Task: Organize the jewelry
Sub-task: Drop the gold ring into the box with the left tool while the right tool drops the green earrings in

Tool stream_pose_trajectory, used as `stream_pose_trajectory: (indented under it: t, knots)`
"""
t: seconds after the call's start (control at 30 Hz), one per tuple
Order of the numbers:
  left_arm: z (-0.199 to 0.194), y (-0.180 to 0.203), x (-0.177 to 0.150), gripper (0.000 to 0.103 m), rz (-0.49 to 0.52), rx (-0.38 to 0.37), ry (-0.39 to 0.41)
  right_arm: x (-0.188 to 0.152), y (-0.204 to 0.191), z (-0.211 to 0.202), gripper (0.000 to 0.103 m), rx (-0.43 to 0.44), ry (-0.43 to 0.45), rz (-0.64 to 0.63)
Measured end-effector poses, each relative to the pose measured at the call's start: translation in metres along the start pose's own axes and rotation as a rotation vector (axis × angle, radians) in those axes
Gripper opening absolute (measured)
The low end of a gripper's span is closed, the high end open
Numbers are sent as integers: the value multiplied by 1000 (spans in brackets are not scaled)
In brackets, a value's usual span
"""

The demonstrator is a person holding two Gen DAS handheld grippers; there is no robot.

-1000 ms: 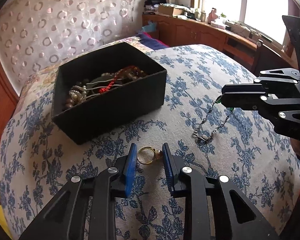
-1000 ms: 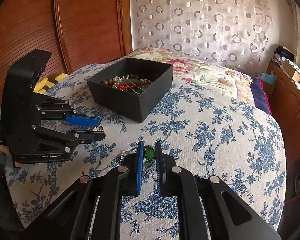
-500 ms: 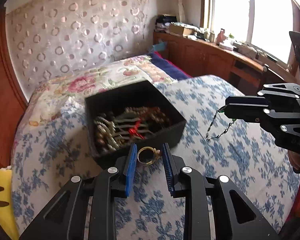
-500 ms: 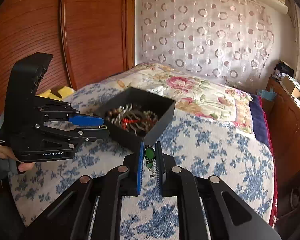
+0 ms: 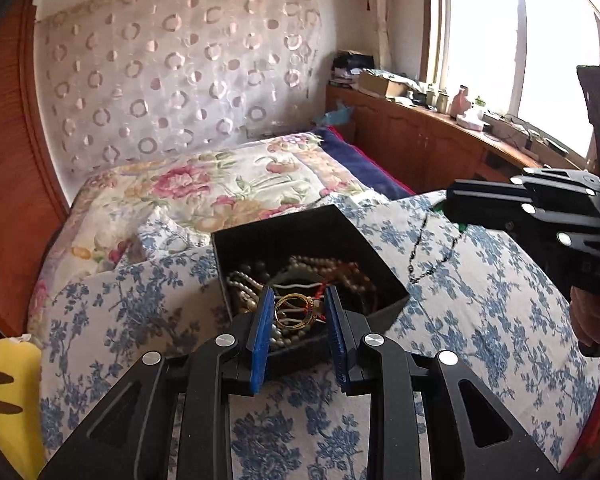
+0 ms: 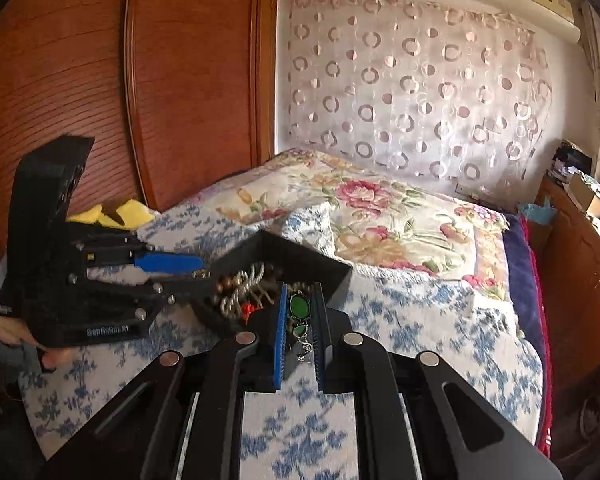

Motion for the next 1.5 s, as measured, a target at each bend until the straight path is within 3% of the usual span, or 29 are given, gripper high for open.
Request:
stream_pose_trajectory:
  t: [0.53, 1.23, 1.33, 1.43, 1.5]
  knots:
    - [14, -21, 12, 24, -48, 11, -5, 33, -2, 38, 14, 52, -29, 9]
    - [43, -19, 58, 25, -58, -10, -18, -4, 25, 43, 14, 16, -65, 101]
    - [42, -15, 58, 43, -57, -2, -10, -10, 29, 42, 14, 7, -68, 111]
    - [39, -14, 53, 47, -59, 5, -7, -17, 31, 38, 14, -1, -65, 126]
    - [36, -14, 48, 56, -66, 12, -7, -20, 31, 37, 14, -4, -63, 133]
Point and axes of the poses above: each gripper's, at about its wrist camera, not at the fingertips, and z roughly the way its jaws point, y to its right, x to its top, the point moved 2 cm from there along z, roughly the way its jaws point, and after that the axes turned 14 degrees about -y, right-handed, at the moved point
